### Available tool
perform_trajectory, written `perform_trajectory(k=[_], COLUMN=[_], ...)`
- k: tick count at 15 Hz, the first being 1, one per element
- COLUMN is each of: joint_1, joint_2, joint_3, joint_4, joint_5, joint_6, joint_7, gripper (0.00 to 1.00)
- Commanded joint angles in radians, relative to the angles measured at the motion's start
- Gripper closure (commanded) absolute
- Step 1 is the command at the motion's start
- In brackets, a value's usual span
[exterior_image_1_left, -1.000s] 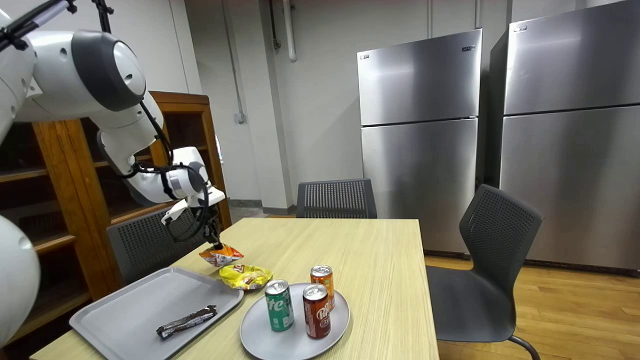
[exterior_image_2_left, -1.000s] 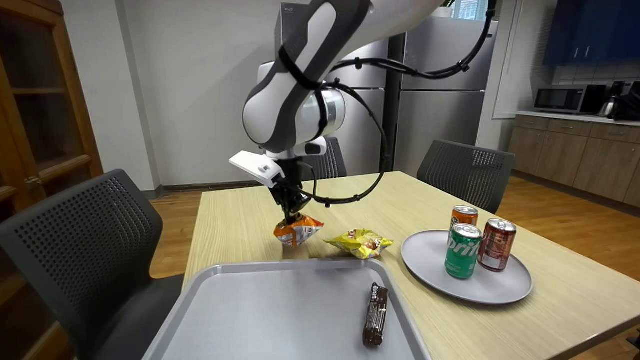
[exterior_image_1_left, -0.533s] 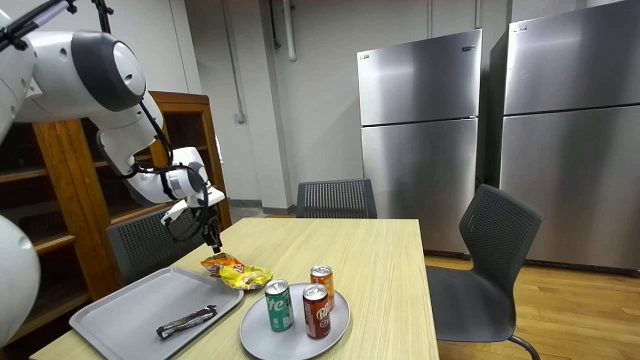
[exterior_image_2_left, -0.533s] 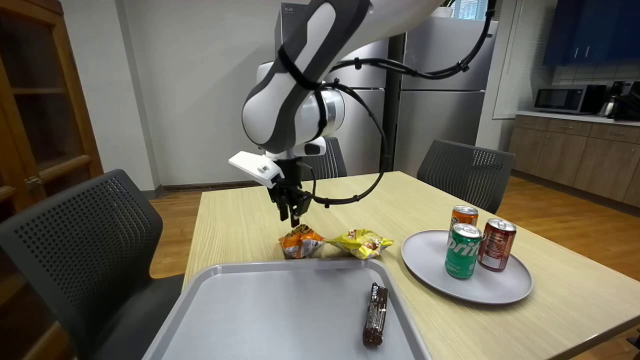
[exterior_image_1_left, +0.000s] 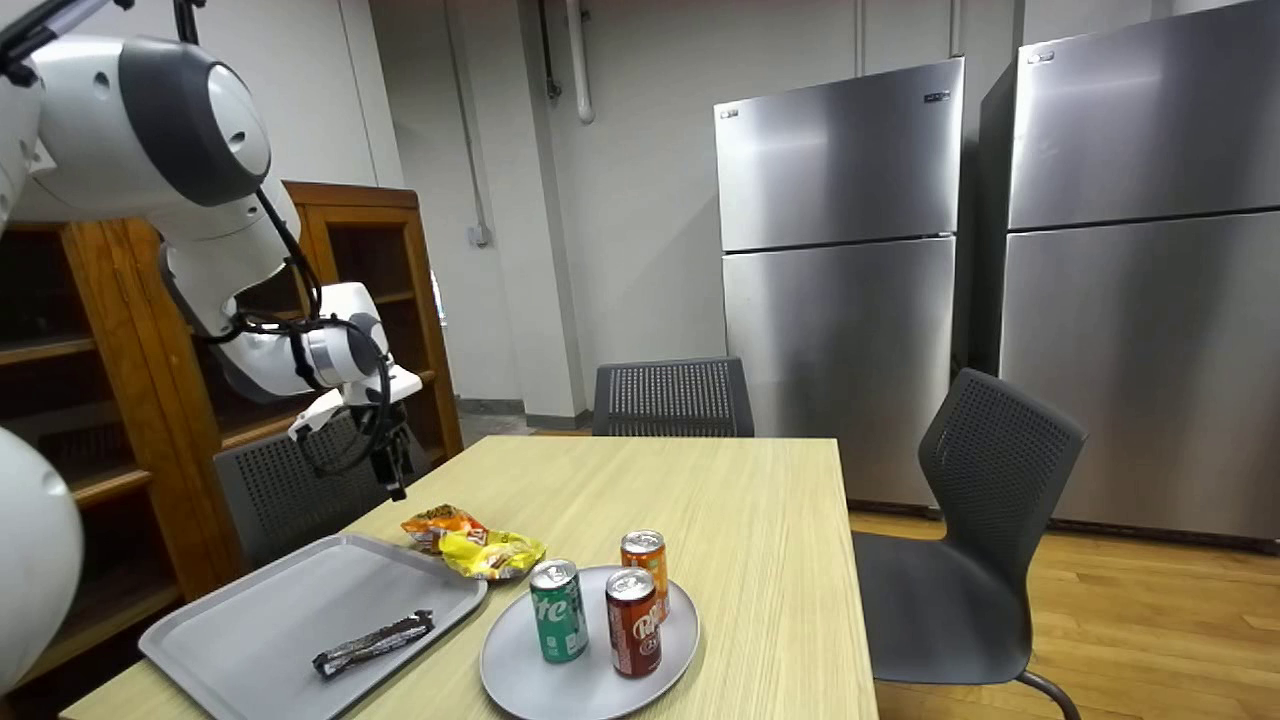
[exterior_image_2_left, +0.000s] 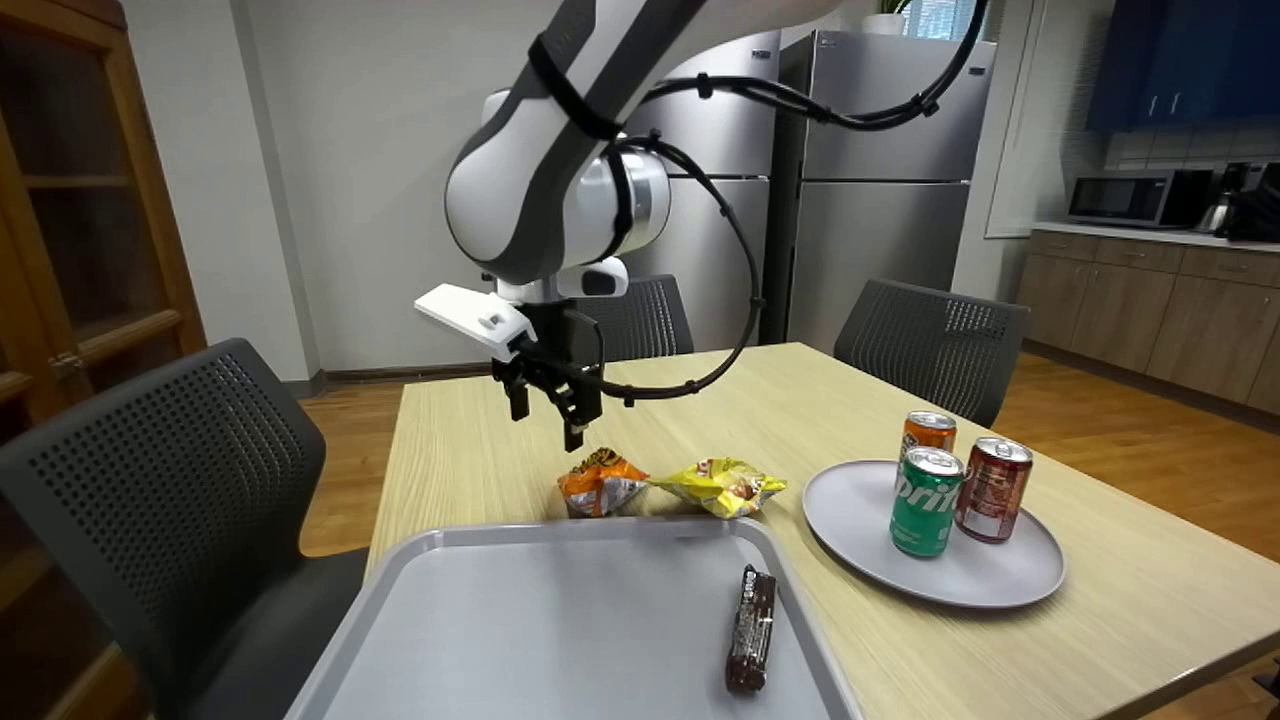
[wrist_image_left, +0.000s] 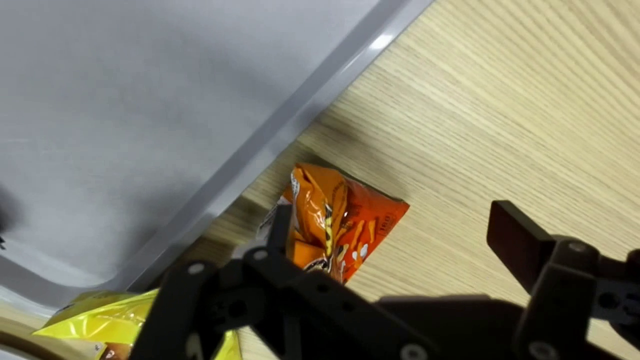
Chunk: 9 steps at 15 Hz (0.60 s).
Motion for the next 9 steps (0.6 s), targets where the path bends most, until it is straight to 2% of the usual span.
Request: perform_trajectory(k=[1, 9], joint_1=[-0.014, -0.034], joint_2=[-0.099, -0.226], joint_3=[0.038, 0.084], joint_4=[-0.123, -0.334], joint_5=[-0.001, 0.002], joint_6=[0.020, 0.009], joint_7=[-0.024, -0.086], gripper=[0.00, 0.00])
